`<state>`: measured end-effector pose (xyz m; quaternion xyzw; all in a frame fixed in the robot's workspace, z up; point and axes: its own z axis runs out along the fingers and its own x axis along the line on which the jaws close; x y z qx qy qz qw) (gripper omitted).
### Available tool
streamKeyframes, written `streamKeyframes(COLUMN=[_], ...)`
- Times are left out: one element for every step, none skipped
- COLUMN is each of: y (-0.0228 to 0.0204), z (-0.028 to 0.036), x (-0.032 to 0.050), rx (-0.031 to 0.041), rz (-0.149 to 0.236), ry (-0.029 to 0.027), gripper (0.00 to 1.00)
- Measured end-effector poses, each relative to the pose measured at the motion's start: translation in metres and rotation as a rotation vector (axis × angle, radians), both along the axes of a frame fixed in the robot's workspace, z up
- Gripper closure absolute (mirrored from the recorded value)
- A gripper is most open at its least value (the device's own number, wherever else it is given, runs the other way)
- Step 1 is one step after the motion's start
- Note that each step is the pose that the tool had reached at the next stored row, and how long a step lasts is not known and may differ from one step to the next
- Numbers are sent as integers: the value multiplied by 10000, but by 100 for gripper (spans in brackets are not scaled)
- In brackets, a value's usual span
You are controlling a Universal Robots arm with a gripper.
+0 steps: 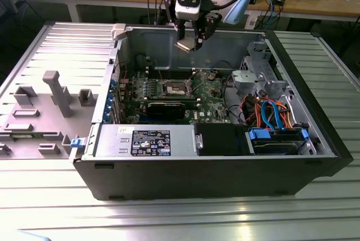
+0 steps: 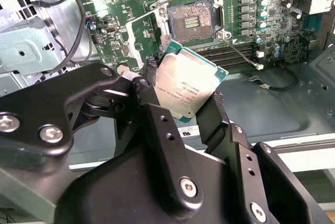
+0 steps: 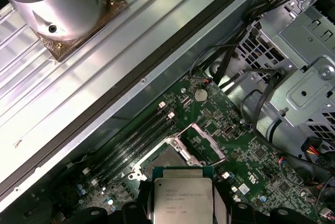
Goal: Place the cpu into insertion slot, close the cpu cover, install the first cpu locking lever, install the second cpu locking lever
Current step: 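Place the cpu into insertion slot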
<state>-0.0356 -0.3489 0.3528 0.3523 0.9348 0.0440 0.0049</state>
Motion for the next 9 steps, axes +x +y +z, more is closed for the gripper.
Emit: streamKeyframes(y=[0,0,0,0,0,0,0,0,0], z=[0,0,-1,-1,-1,-1,-2,-3,-5], x=[0,0,0,0,0,0,0,0,0], rx=[0,0,1,2,1,0,1,1,1], rz=[-29,-80,-120,-183,-249,-321,-410,-569,-709], ry=[-1,0,-1,-2,-1,-1,-1,-1,2], gripper=[45,45,45,45,45,45,45,45,45])
